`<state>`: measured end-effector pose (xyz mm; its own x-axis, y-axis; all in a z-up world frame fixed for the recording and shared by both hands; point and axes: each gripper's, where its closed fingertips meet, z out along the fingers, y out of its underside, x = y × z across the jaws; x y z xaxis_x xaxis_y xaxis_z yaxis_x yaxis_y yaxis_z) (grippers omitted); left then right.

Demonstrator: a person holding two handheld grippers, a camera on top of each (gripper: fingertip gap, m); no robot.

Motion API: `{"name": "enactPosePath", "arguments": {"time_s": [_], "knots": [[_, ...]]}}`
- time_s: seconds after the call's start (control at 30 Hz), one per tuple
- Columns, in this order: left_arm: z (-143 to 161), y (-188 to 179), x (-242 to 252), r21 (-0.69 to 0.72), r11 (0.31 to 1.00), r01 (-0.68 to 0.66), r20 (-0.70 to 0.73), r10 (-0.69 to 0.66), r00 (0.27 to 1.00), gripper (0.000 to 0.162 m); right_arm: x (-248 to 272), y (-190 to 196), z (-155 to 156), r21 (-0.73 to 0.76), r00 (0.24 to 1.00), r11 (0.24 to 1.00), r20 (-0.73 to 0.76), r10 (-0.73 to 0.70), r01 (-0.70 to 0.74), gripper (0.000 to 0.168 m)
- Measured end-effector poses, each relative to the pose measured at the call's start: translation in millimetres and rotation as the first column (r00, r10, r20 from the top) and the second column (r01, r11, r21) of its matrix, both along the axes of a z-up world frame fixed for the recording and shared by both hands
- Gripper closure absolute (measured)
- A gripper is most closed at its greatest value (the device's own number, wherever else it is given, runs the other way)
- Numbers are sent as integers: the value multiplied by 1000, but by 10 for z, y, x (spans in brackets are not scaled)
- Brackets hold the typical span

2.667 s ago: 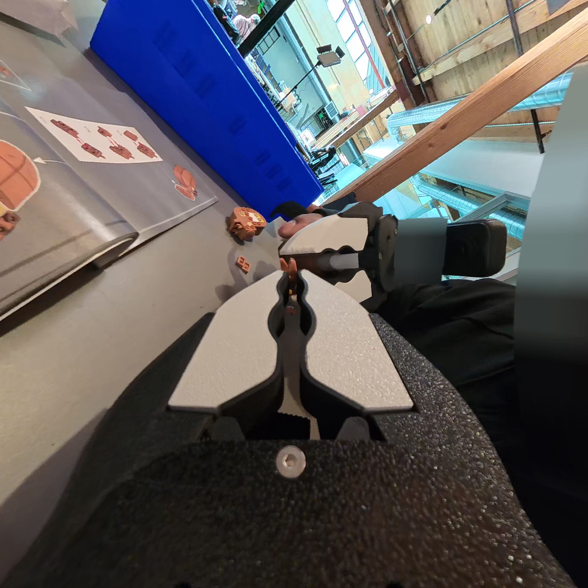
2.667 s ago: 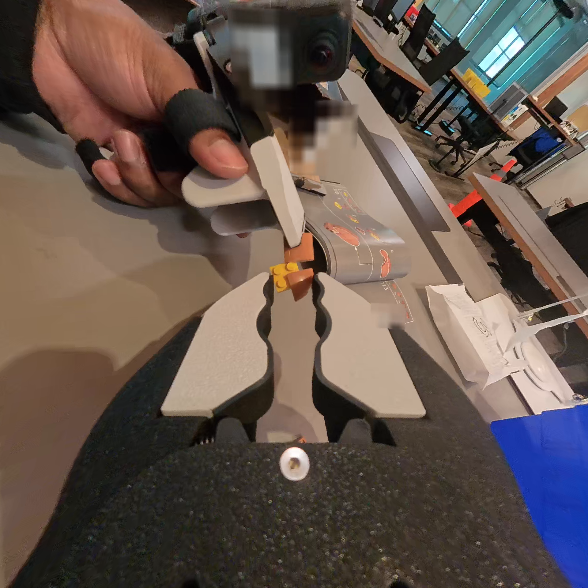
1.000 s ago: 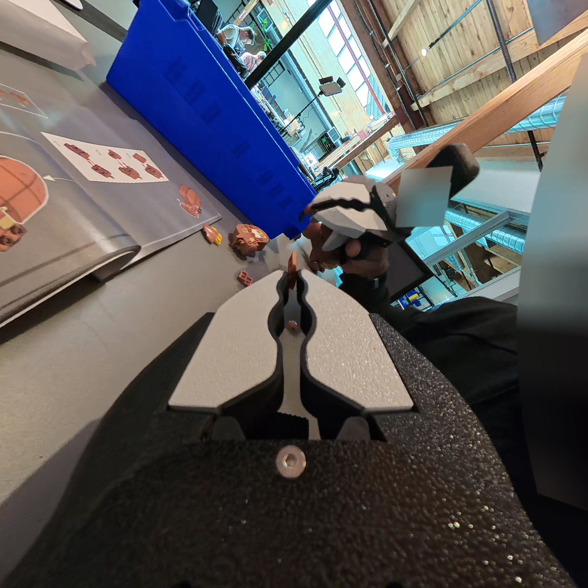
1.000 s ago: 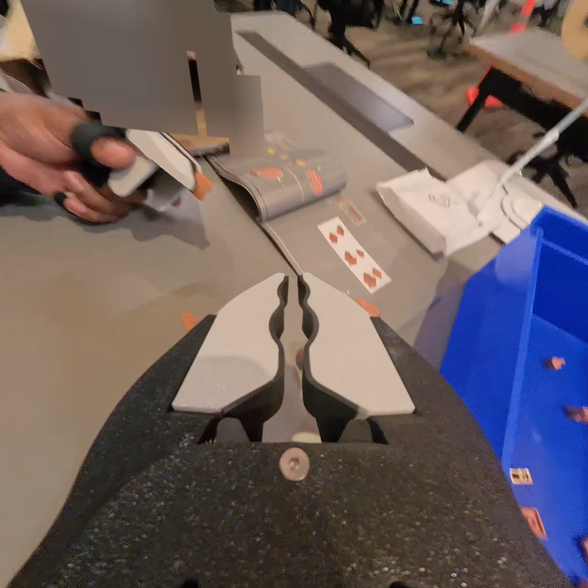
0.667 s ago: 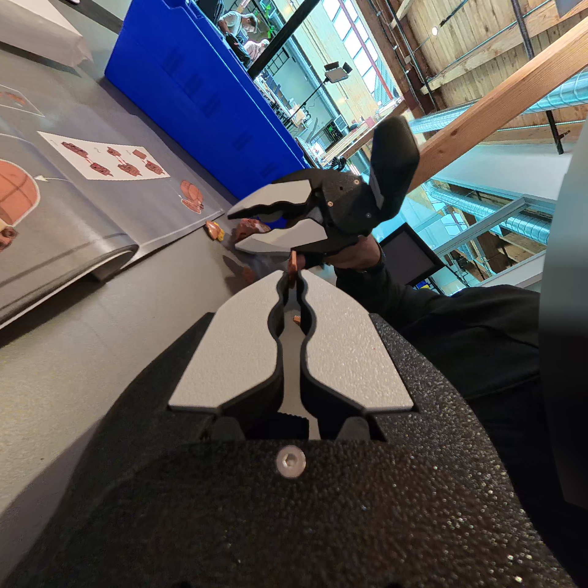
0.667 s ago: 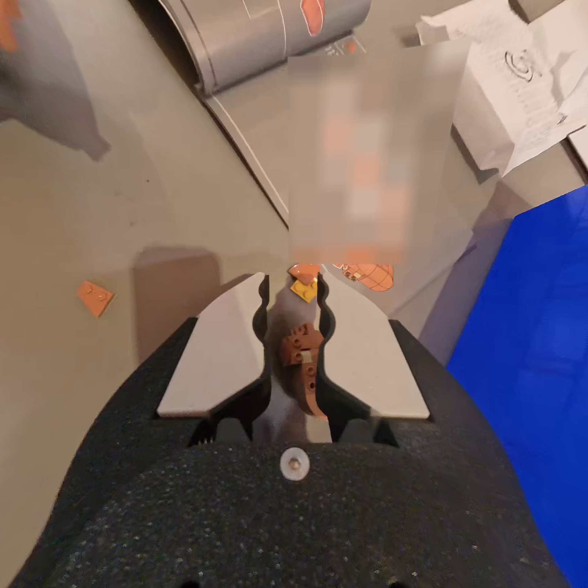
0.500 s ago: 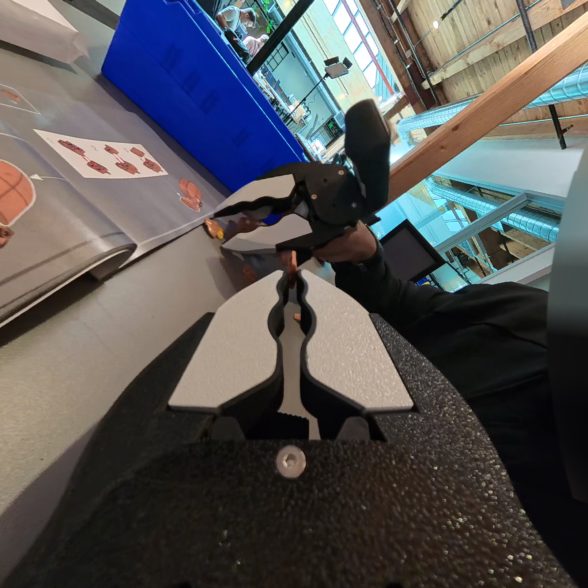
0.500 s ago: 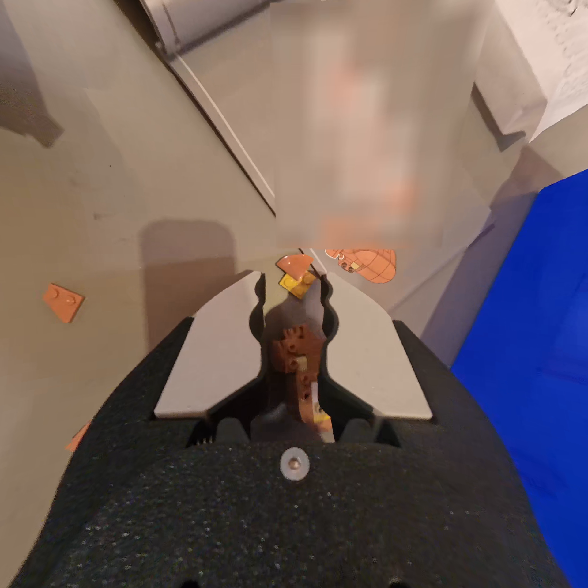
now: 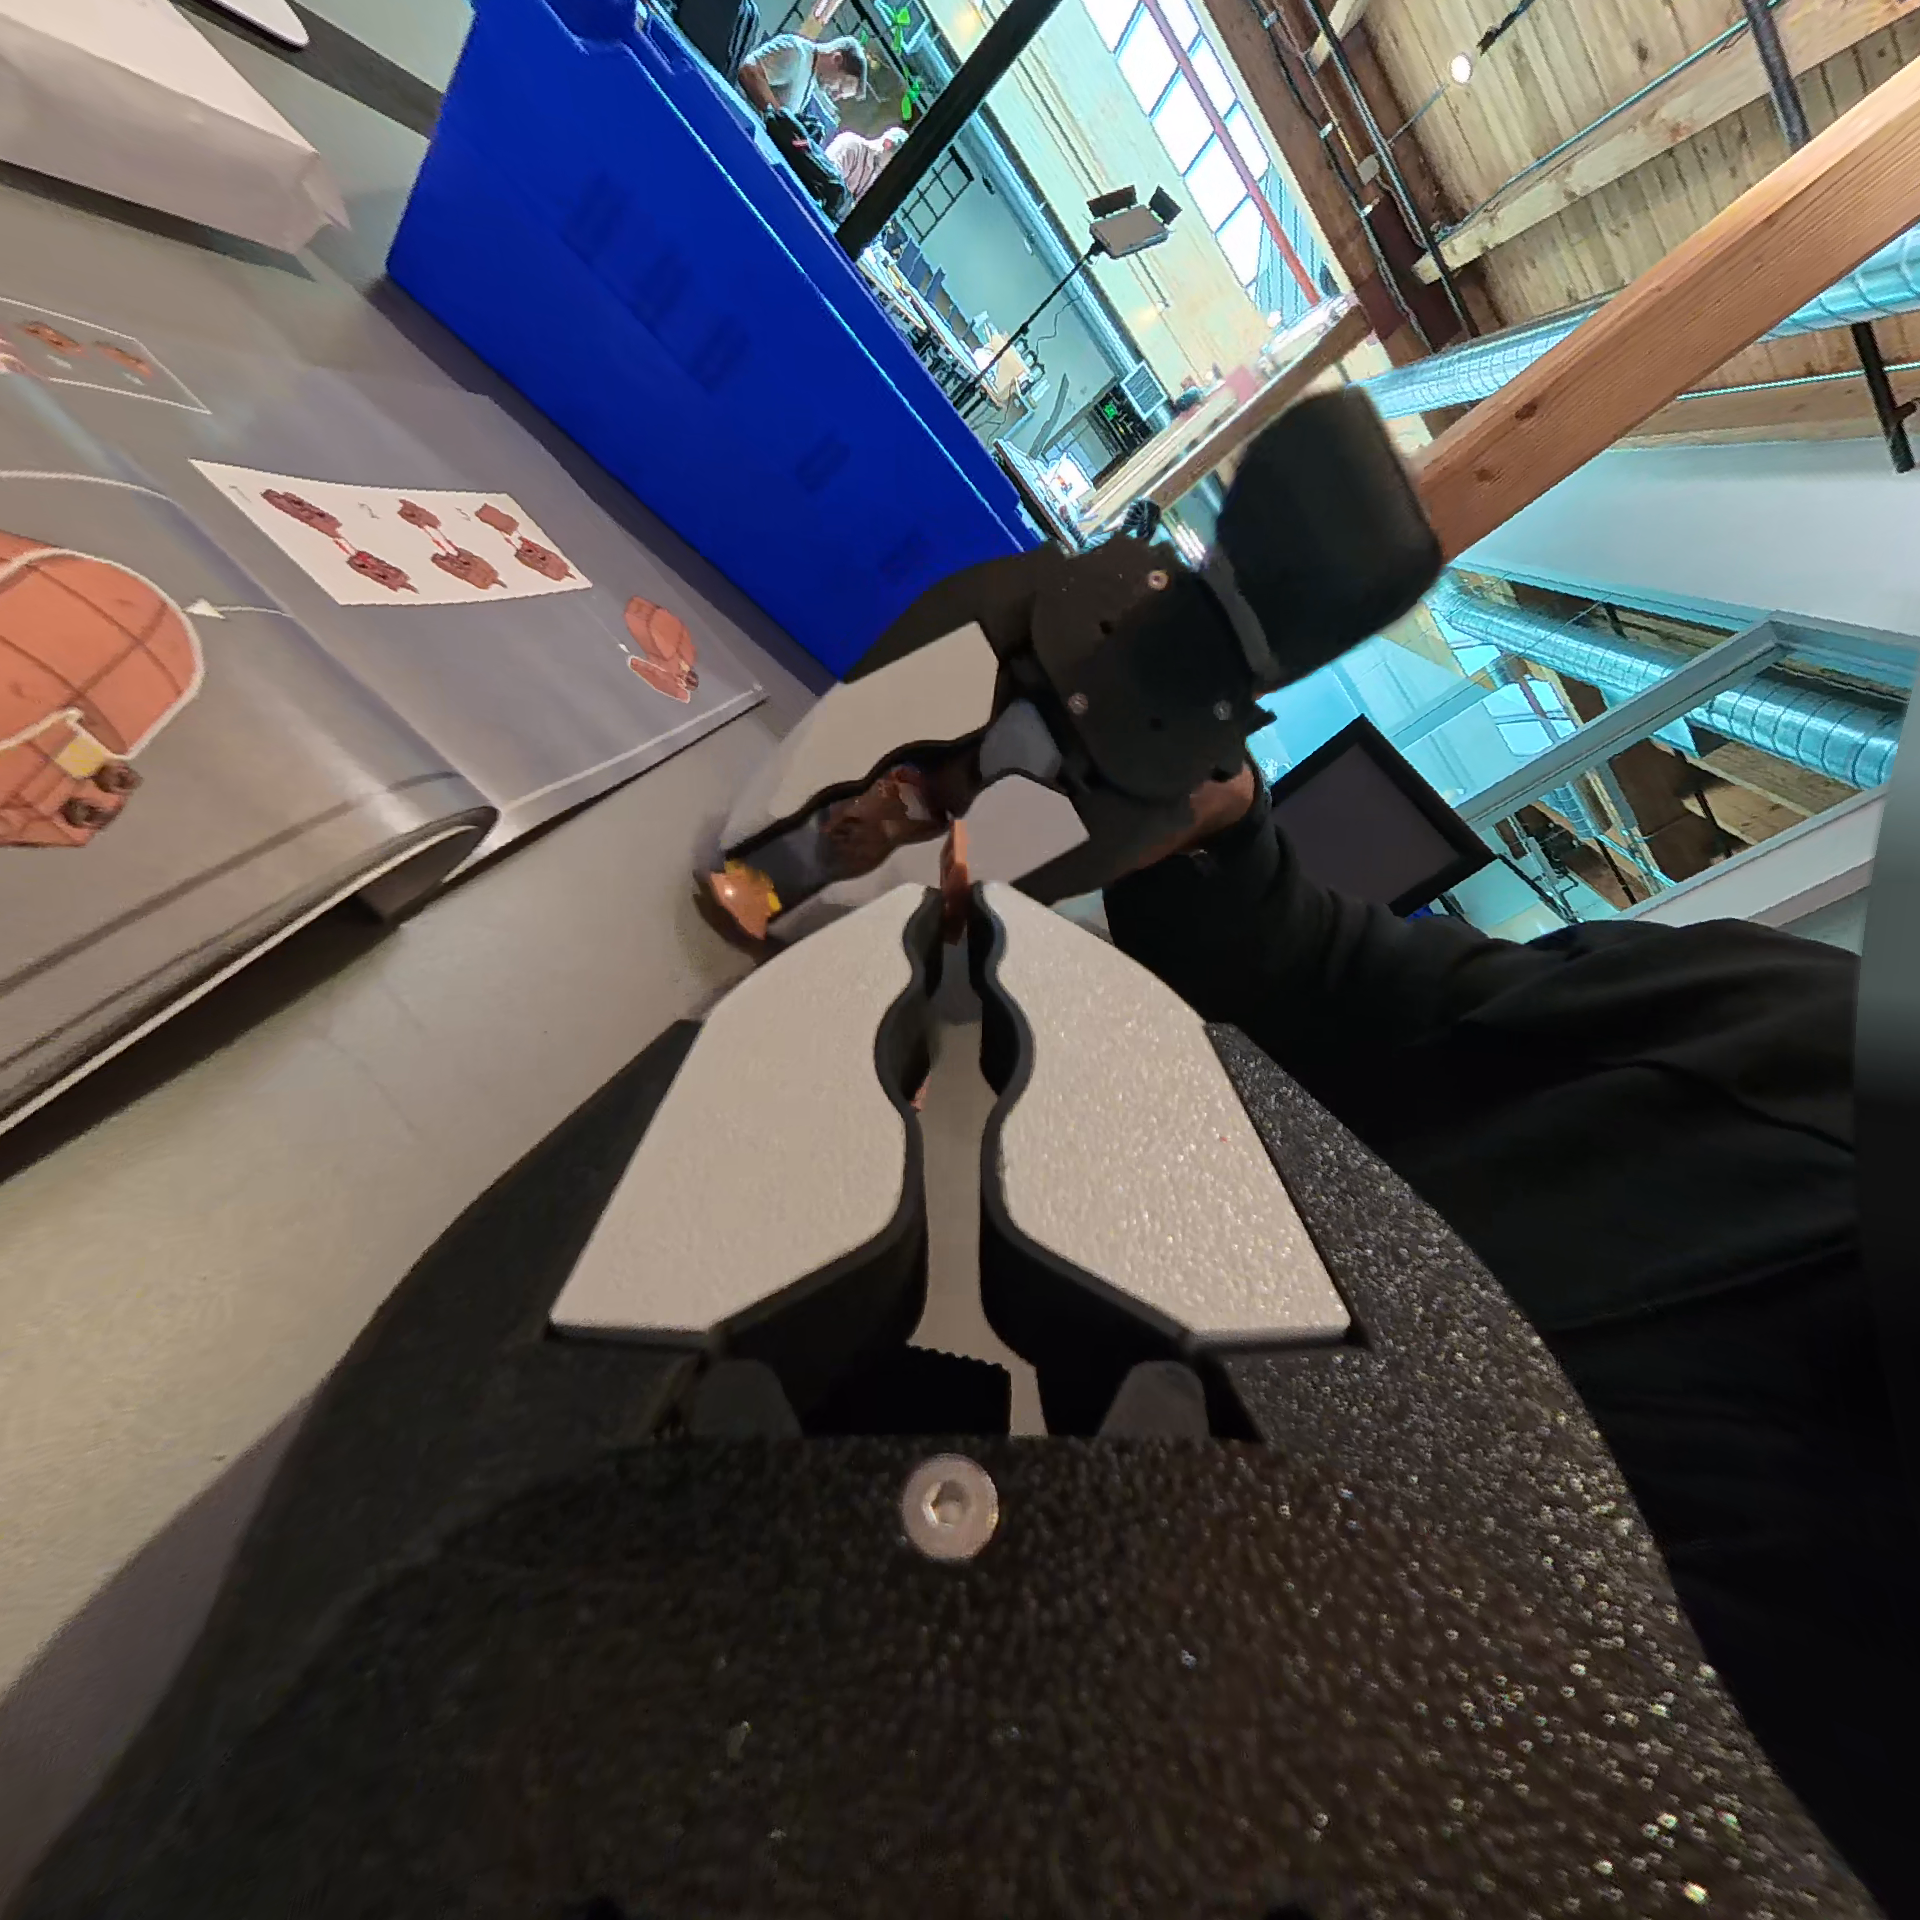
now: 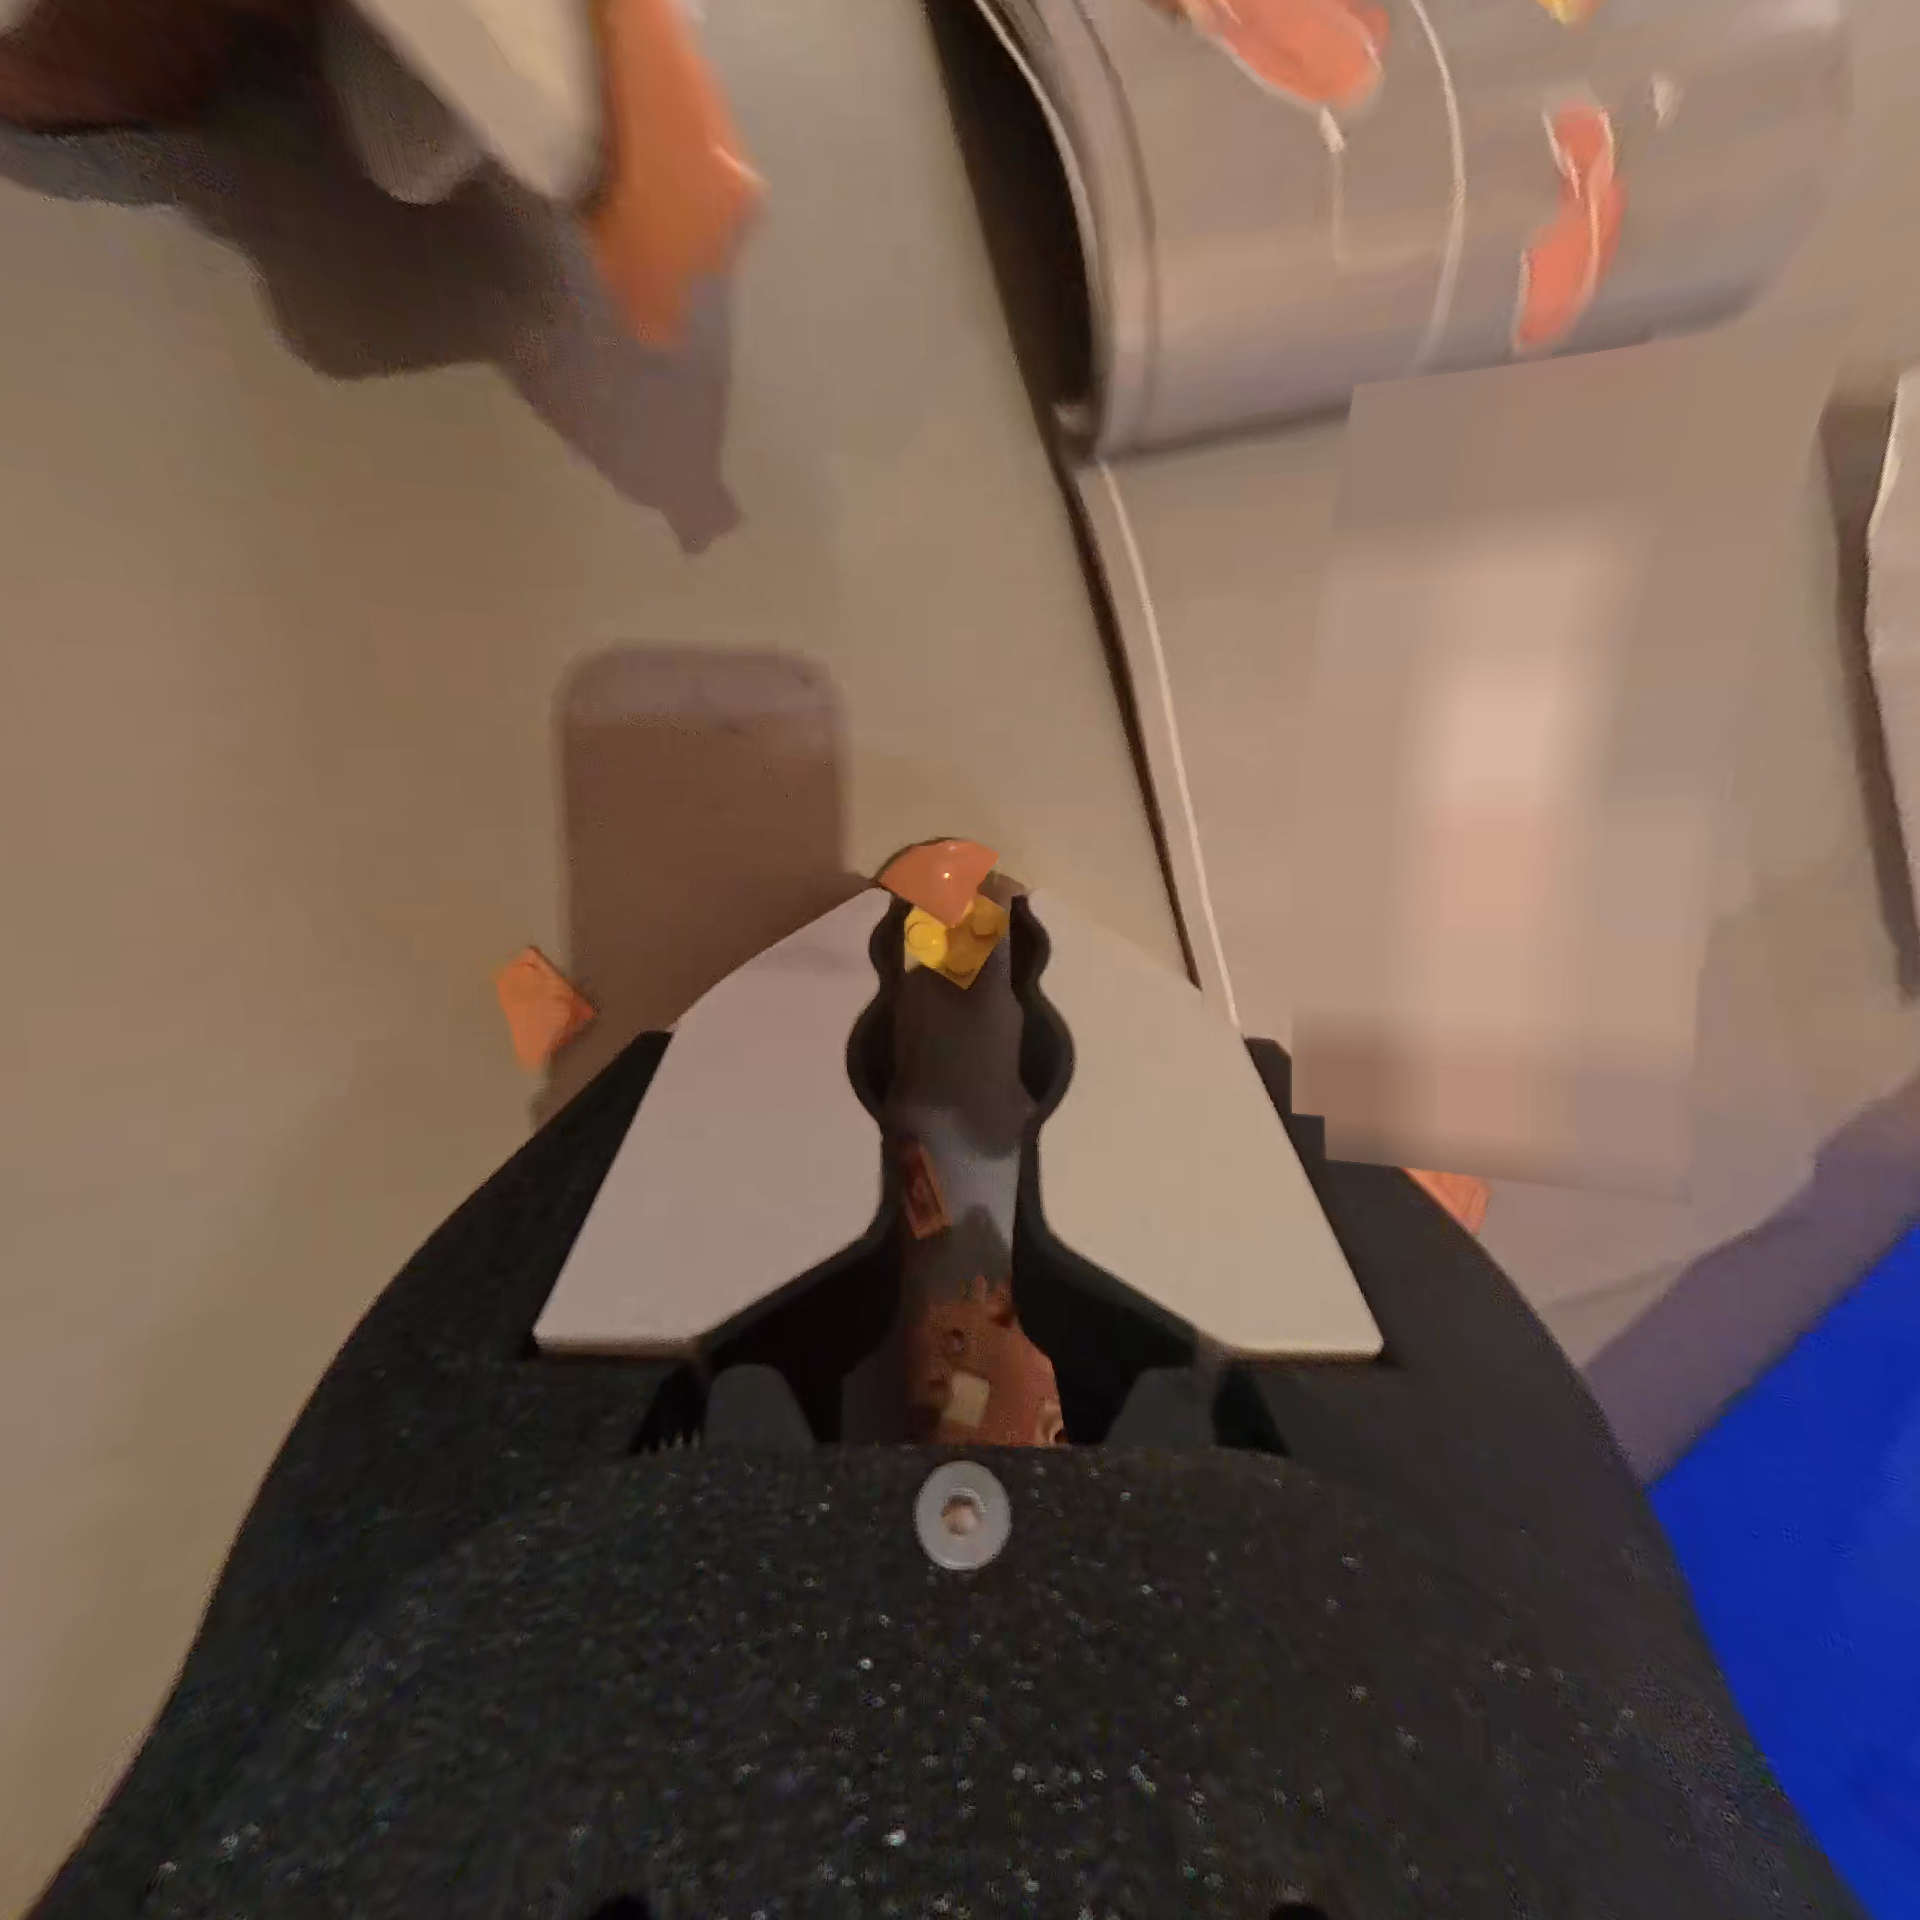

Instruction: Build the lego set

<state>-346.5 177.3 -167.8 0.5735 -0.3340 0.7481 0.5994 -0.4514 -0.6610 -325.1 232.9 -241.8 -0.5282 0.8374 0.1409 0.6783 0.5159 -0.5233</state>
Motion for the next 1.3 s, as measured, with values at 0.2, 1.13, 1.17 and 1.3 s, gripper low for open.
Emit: {"name": "enactPosePath", "arguments": {"time_s": [0.2,1.13,1.17,1.3], "knots": [[-29,1,-9,-17,1000,-10,-12,9,1000,158,-20,-299,47,62,975,974,-44,219,-216,149],[-61,-4,5,-45,999,-19,-1,19,1000,158,119,-444,12,-156,999,987,6,49,-47,140],[-59,-4,6,-44,999,-18,-1,18,1000,158,103,-425,7,-165,999,986,7,37,-36,139],[-53,-5,16,-42,999,-15,-1,15,1000,158,99,-423,-49,-162,999,987,30,24,-19,136]]}}
